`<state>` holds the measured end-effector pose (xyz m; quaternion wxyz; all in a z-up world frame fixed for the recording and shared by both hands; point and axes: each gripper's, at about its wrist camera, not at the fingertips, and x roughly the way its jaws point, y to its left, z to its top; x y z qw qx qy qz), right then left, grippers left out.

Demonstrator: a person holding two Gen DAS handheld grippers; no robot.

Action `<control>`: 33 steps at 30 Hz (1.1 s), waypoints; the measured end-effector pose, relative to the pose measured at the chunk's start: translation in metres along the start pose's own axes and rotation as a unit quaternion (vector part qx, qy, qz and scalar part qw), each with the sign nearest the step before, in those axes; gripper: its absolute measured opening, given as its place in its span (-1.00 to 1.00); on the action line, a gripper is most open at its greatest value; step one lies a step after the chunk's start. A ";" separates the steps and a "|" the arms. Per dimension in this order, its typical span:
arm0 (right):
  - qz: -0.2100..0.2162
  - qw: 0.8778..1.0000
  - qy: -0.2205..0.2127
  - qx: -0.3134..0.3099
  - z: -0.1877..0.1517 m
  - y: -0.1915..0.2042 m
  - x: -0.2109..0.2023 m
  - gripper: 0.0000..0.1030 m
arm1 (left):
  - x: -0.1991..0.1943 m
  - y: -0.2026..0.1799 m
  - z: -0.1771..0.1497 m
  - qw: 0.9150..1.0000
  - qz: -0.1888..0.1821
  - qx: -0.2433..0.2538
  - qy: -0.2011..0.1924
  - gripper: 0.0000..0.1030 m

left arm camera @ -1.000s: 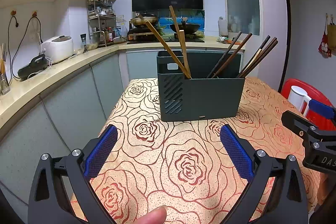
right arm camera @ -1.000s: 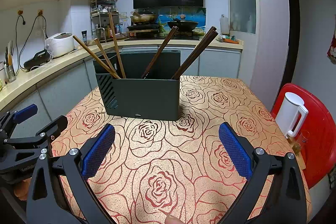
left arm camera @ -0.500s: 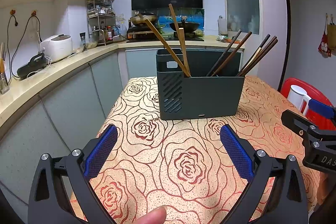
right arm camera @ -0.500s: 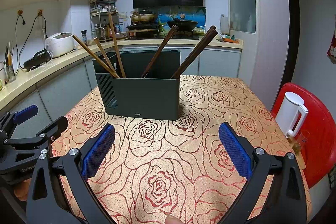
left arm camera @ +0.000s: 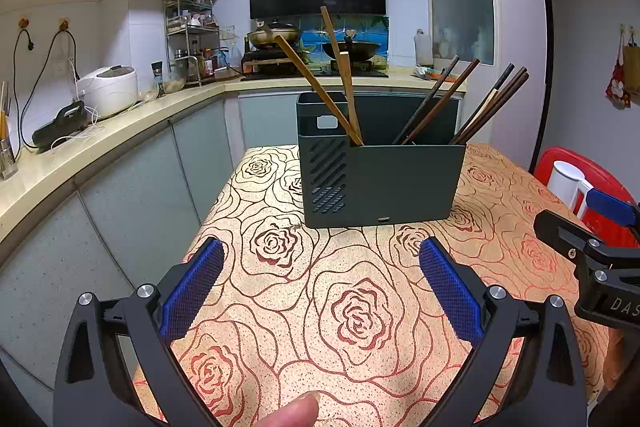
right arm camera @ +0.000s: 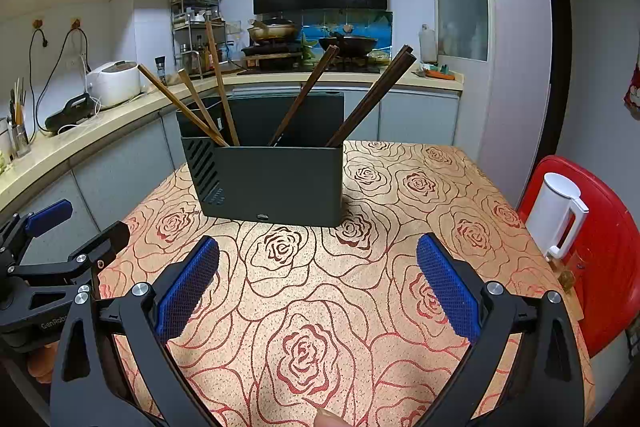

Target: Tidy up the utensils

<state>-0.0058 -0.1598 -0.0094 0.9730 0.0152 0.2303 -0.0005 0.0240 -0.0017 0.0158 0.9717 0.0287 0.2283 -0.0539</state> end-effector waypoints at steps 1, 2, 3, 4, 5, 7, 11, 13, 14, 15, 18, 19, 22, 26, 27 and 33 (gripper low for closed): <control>0.000 1.000 0.000 0.000 0.000 0.000 0.000 0.87 | 0.000 0.000 0.000 1.000 0.000 0.000 0.000 0.84; 0.000 1.000 0.000 0.000 0.001 0.000 0.000 0.87 | 0.000 0.000 0.000 1.000 0.000 0.000 0.000 0.84; 0.000 1.000 0.000 0.000 0.001 0.000 0.000 0.87 | 0.000 0.000 0.000 1.000 0.000 0.000 0.000 0.84; 0.000 1.000 0.000 0.000 0.001 0.000 0.000 0.87 | 0.000 0.000 0.000 1.000 0.000 0.000 0.000 0.84; 0.000 1.000 0.000 0.000 0.000 0.000 0.000 0.87 | 0.000 0.000 0.000 1.000 0.000 0.001 0.000 0.84; 0.000 1.000 0.000 0.000 0.001 0.000 0.000 0.87 | 0.000 0.000 0.000 1.000 0.000 0.000 0.000 0.84; 0.000 1.000 0.001 0.000 0.001 0.000 0.000 0.87 | 0.000 0.000 0.000 1.000 0.000 0.000 0.000 0.84; 0.000 1.000 0.002 0.000 -0.001 0.001 0.000 0.87 | 0.000 0.000 0.001 1.000 0.000 0.000 0.000 0.84; 0.000 1.000 0.002 -0.001 -0.003 0.001 0.001 0.87 | 0.000 0.000 0.001 1.000 0.000 0.000 0.000 0.84; 0.000 1.000 0.003 -0.001 -0.004 0.001 0.001 0.87 | 0.000 0.000 0.001 1.000 0.000 0.000 0.001 0.84; 0.001 1.000 0.005 -0.002 -0.006 0.001 0.003 0.87 | 0.000 0.000 0.001 1.000 0.001 0.000 0.000 0.84; 0.001 1.000 0.005 -0.003 -0.006 0.001 0.003 0.87 | 0.000 0.000 0.000 1.000 0.001 -0.002 0.001 0.84; 0.001 1.000 0.008 -0.003 -0.006 0.000 0.004 0.87 | 0.000 0.003 -0.004 1.000 -0.003 -0.009 -0.003 0.84; 0.001 1.000 0.011 -0.003 -0.007 0.000 0.005 0.87 | 0.000 0.006 -0.008 1.000 -0.006 -0.019 -0.006 0.84; 0.002 1.000 0.012 -0.003 -0.006 0.000 0.006 0.87 | 0.000 0.007 -0.008 1.000 -0.006 -0.022 -0.008 0.84; 0.002 1.000 0.018 -0.004 -0.007 0.001 0.008 0.87 | 0.005 0.013 -0.007 0.999 0.005 -0.037 -0.003 0.84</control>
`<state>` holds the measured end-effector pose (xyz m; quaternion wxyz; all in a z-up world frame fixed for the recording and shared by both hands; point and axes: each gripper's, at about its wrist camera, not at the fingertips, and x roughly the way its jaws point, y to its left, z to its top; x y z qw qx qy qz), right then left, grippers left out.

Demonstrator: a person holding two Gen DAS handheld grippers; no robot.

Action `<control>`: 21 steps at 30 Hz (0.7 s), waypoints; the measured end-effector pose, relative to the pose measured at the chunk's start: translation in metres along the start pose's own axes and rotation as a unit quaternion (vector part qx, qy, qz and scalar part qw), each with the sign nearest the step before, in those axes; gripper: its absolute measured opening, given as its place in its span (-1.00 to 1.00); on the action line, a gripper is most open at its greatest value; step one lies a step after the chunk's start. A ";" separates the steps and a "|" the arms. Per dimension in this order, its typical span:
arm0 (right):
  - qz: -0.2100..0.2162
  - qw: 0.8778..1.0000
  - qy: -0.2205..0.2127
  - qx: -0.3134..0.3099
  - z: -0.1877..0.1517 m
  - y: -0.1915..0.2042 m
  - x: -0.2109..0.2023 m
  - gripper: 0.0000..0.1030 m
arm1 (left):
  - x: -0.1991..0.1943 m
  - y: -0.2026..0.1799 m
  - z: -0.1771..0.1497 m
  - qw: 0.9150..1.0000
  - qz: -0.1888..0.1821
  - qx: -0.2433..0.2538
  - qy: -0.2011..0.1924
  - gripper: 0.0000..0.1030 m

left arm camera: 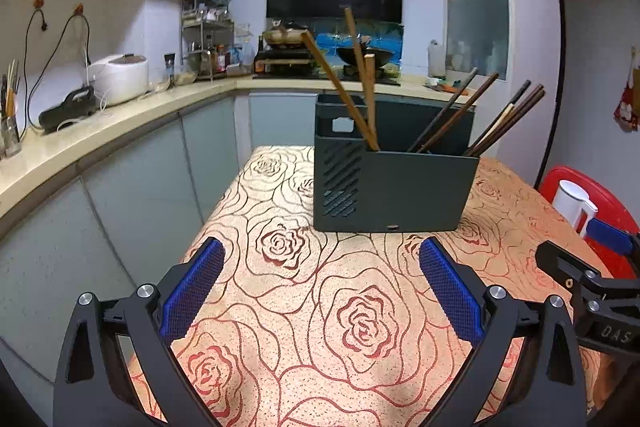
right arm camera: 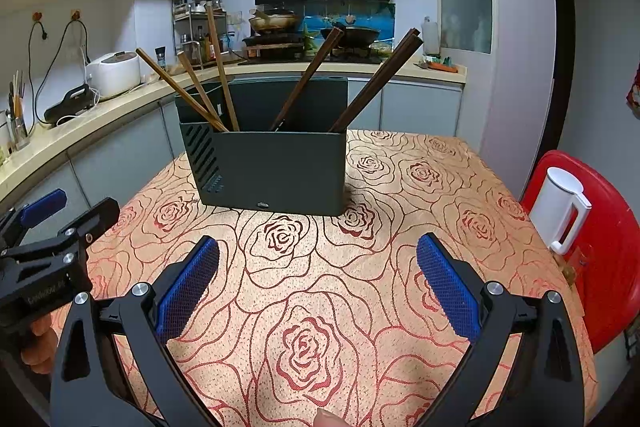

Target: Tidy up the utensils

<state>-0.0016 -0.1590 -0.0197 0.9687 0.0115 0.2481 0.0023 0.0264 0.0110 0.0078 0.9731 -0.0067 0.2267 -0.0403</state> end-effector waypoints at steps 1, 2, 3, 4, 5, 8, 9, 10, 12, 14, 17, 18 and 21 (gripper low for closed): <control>0.000 1.000 0.001 0.000 0.000 0.000 0.000 0.87 | 0.001 0.001 0.000 1.000 -0.006 -0.005 0.004 0.84; 0.000 1.000 0.002 0.000 0.000 0.000 0.001 0.87 | 0.001 0.001 0.000 1.000 -0.008 -0.006 0.005 0.84; 0.000 1.000 0.003 0.000 0.000 0.000 0.001 0.87 | 0.001 0.001 0.001 1.000 -0.008 -0.006 0.006 0.86; 0.000 1.000 0.003 0.000 0.000 0.000 0.002 0.87 | 0.001 0.001 0.001 1.000 -0.009 -0.006 0.006 0.86; 0.000 1.000 0.003 0.000 0.001 0.000 0.002 0.87 | 0.000 0.000 0.001 1.000 -0.009 -0.008 0.007 0.86; 0.001 1.000 0.004 -0.002 0.001 0.000 0.002 0.87 | 0.000 -0.001 0.000 1.000 -0.006 -0.009 0.007 0.86; 0.001 1.000 0.004 -0.002 0.001 0.000 0.002 0.87 | 0.000 -0.001 0.000 1.000 -0.007 -0.007 0.007 0.86; 0.001 1.000 0.004 -0.003 0.000 0.000 0.001 0.87 | 0.000 -0.002 0.000 1.000 -0.007 -0.005 0.008 0.86; 0.000 1.000 0.004 -0.003 0.001 0.000 0.002 0.87 | 0.001 -0.002 0.000 1.000 -0.007 -0.002 0.010 0.86; 0.001 1.000 0.005 -0.002 0.001 0.000 0.002 0.87 | 0.002 -0.002 -0.001 1.000 -0.007 -0.002 0.014 0.86; 0.000 1.000 0.004 -0.003 0.002 0.000 0.002 0.87 | 0.003 0.000 -0.001 1.000 -0.008 -0.005 0.018 0.86; 0.000 1.000 0.003 -0.003 0.002 0.000 0.002 0.87 | 0.003 0.000 -0.001 1.000 -0.007 -0.005 0.017 0.86; 0.000 1.000 0.004 -0.003 0.002 0.000 0.002 0.87 | 0.003 -0.001 0.000 1.000 -0.009 -0.004 0.018 0.86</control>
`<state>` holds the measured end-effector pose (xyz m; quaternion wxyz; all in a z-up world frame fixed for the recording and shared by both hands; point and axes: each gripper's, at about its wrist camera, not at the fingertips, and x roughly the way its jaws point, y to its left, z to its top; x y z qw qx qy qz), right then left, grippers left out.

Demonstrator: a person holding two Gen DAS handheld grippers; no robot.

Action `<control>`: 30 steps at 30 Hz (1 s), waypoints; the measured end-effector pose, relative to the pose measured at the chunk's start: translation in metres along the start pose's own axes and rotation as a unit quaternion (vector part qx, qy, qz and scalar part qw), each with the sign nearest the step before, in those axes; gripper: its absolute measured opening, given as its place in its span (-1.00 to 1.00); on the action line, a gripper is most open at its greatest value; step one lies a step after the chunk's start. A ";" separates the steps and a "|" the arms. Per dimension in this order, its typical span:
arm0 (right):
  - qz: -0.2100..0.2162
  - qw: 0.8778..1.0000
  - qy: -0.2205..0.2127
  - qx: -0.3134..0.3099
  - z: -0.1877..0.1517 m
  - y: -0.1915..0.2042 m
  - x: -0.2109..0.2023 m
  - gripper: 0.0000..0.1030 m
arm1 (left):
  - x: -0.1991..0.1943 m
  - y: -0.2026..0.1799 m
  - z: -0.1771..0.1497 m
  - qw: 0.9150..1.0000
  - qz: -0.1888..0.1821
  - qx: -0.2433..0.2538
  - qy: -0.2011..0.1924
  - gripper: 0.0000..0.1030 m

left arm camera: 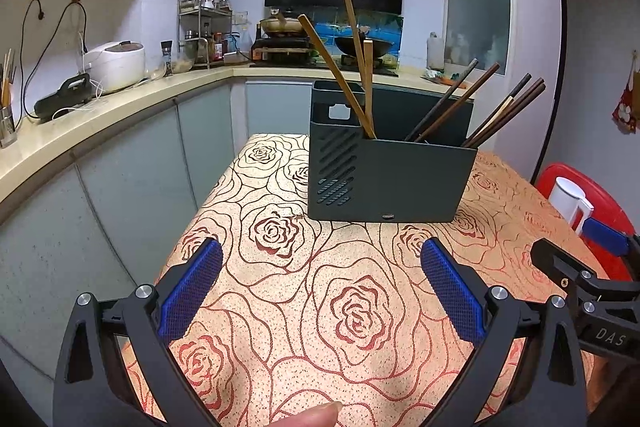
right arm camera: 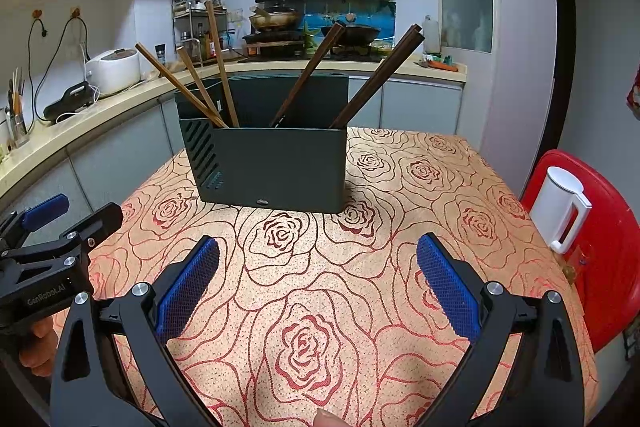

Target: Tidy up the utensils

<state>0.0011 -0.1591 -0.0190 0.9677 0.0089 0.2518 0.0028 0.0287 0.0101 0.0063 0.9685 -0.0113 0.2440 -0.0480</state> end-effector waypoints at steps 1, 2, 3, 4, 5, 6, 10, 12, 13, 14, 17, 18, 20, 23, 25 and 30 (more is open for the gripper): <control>0.000 1.000 0.000 0.000 0.000 0.000 0.000 0.87 | 0.000 0.000 0.000 1.000 0.000 0.001 0.000 0.86; 0.000 1.000 0.000 0.000 0.000 0.000 0.000 0.87 | 0.000 -0.001 0.000 1.000 0.000 0.002 0.000 0.86; 0.000 1.000 0.000 0.000 0.000 0.000 0.000 0.87 | 0.000 -0.001 0.000 1.000 0.001 0.003 0.000 0.86; 0.000 1.000 0.000 0.000 0.000 0.000 0.000 0.87 | 0.000 -0.002 0.000 1.000 0.002 0.006 -0.001 0.86; 0.000 1.000 0.000 0.000 0.000 0.000 0.000 0.87 | 0.000 -0.002 0.000 1.000 0.002 0.007 -0.001 0.86; 0.000 1.000 0.000 0.000 0.000 0.000 0.000 0.87 | 0.000 -0.003 0.000 1.000 0.003 0.009 -0.001 0.86; 0.000 1.000 0.001 -0.001 0.000 0.001 0.000 0.87 | 0.001 -0.006 -0.001 1.000 -0.001 0.018 0.002 0.86; -0.001 1.000 0.001 -0.001 0.000 0.001 0.001 0.87 | 0.000 -0.007 -0.002 1.000 -0.001 0.023 0.002 0.86; 0.000 1.000 0.001 -0.001 0.000 0.001 0.001 0.87 | 0.000 -0.008 -0.002 1.000 0.000 0.025 0.001 0.86; 0.000 1.000 0.002 -0.001 -0.001 0.000 0.001 0.87 | 0.000 -0.009 -0.002 1.000 0.000 0.027 0.001 0.86; 0.000 1.000 0.002 -0.002 -0.001 0.000 0.001 0.87 | 0.002 -0.009 -0.002 1.000 -0.004 0.027 0.006 0.86; -0.001 1.000 0.002 -0.001 -0.001 0.000 0.001 0.87 | 0.002 -0.009 -0.002 1.000 -0.005 0.028 0.007 0.86; 0.000 1.000 0.002 -0.001 -0.001 0.000 0.001 0.87 | 0.003 -0.009 -0.003 1.000 -0.005 0.028 0.010 0.86; -0.001 1.000 0.002 -0.001 0.000 0.000 0.001 0.87 | 0.003 -0.009 -0.003 1.000 -0.004 0.030 0.009 0.86; 0.000 1.000 0.002 -0.001 0.000 0.001 0.001 0.87 | 0.003 -0.009 -0.003 0.999 -0.004 0.030 0.009 0.86; 0.000 1.000 0.004 -0.002 -0.002 -0.001 0.002 0.87 | 0.005 -0.009 -0.003 0.999 -0.006 0.030 0.012 0.86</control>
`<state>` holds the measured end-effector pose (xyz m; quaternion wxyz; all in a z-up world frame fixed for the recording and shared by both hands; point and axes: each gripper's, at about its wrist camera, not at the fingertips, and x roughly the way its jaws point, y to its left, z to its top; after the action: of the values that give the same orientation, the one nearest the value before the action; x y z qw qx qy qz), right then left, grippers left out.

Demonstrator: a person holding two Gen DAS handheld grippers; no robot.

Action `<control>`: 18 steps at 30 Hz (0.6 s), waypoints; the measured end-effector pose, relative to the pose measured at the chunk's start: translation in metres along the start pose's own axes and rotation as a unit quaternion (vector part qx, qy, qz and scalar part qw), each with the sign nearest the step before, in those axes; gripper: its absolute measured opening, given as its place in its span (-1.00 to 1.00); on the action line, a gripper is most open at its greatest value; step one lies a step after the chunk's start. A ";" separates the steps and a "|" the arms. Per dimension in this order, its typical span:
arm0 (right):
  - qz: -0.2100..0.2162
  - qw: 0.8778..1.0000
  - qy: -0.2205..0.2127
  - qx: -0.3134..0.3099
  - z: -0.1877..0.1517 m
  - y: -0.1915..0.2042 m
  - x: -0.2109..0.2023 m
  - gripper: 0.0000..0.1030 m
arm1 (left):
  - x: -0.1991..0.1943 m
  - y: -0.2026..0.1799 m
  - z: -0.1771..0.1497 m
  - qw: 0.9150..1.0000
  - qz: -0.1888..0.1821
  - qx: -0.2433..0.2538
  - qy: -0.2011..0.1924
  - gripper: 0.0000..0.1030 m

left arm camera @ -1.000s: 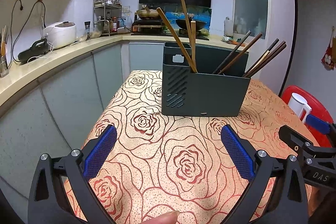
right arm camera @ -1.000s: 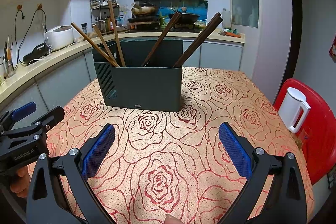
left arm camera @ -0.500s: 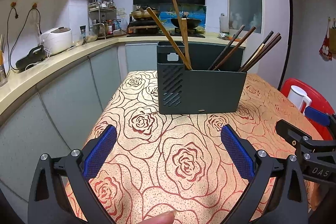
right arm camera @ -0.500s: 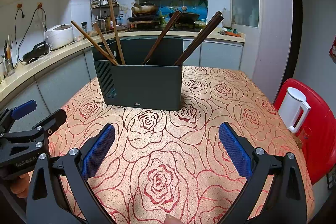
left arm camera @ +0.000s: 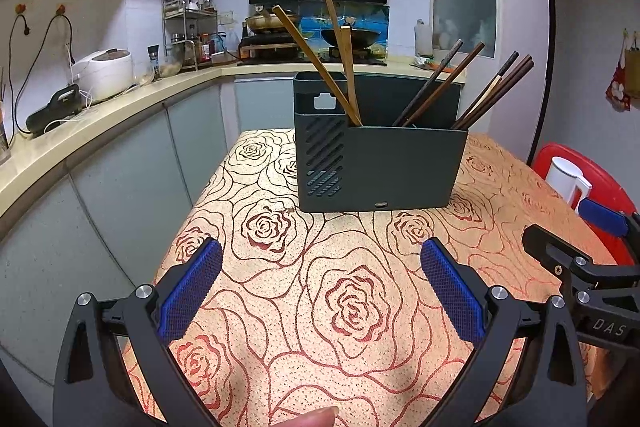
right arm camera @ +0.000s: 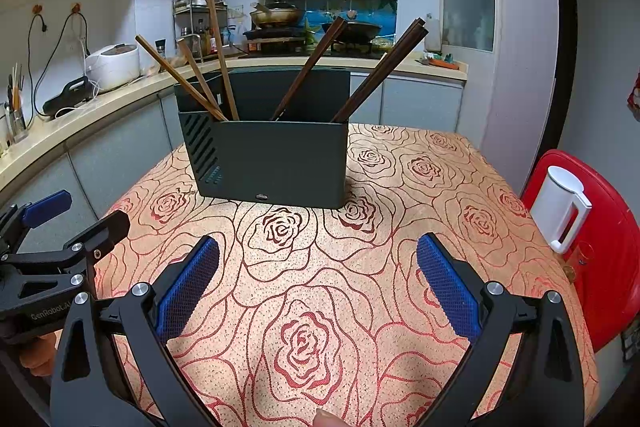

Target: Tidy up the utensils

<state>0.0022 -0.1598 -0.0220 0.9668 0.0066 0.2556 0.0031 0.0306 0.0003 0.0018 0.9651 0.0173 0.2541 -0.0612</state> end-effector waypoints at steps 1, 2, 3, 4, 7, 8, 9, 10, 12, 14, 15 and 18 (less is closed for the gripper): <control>0.000 1.000 0.000 0.000 0.000 0.000 0.000 0.87 | 0.000 0.000 0.000 1.000 0.000 0.000 0.000 0.86; 0.000 1.000 0.001 0.000 -0.001 -0.001 0.001 0.87 | 0.000 0.000 0.000 1.000 0.000 0.000 0.000 0.86; 0.000 1.000 0.001 0.000 -0.001 0.000 0.001 0.87 | 0.000 0.000 0.000 1.000 -0.001 0.000 0.000 0.86; 0.000 1.000 0.001 -0.001 -0.001 0.000 0.001 0.87 | 0.000 0.000 0.000 1.000 -0.001 0.000 0.001 0.86; 0.000 1.000 0.001 -0.001 -0.001 0.000 0.001 0.87 | 0.000 0.000 -0.001 1.000 0.000 0.000 0.000 0.86; 0.000 1.000 0.001 -0.001 -0.001 0.000 0.001 0.87 | 0.000 0.000 -0.001 1.000 0.000 0.001 0.001 0.86; 0.000 1.000 0.001 -0.001 -0.001 -0.001 0.001 0.87 | 0.001 0.000 -0.001 1.000 0.001 0.001 0.001 0.86; 0.000 1.000 0.001 -0.001 -0.001 0.000 0.001 0.87 | 0.001 0.000 -0.002 1.000 0.001 0.001 0.000 0.86; 0.000 1.000 0.001 -0.001 -0.001 0.000 0.001 0.87 | 0.001 0.000 -0.002 1.000 0.001 0.001 0.000 0.86; 0.000 1.000 0.001 -0.001 -0.001 -0.001 0.001 0.87 | 0.000 0.001 -0.002 1.000 0.001 -0.001 -0.002 0.86; 0.000 1.000 0.001 -0.001 -0.001 0.000 0.001 0.87 | 0.001 0.001 -0.002 1.000 0.002 -0.002 -0.003 0.86; 0.000 1.000 0.003 -0.002 -0.004 -0.001 0.003 0.87 | 0.000 0.004 -0.002 1.000 0.003 -0.008 -0.007 0.86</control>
<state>0.0026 -0.1603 -0.0266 0.9660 0.0047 0.2585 0.0035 0.0299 0.0039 0.0002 0.9671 0.0103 0.2478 -0.0561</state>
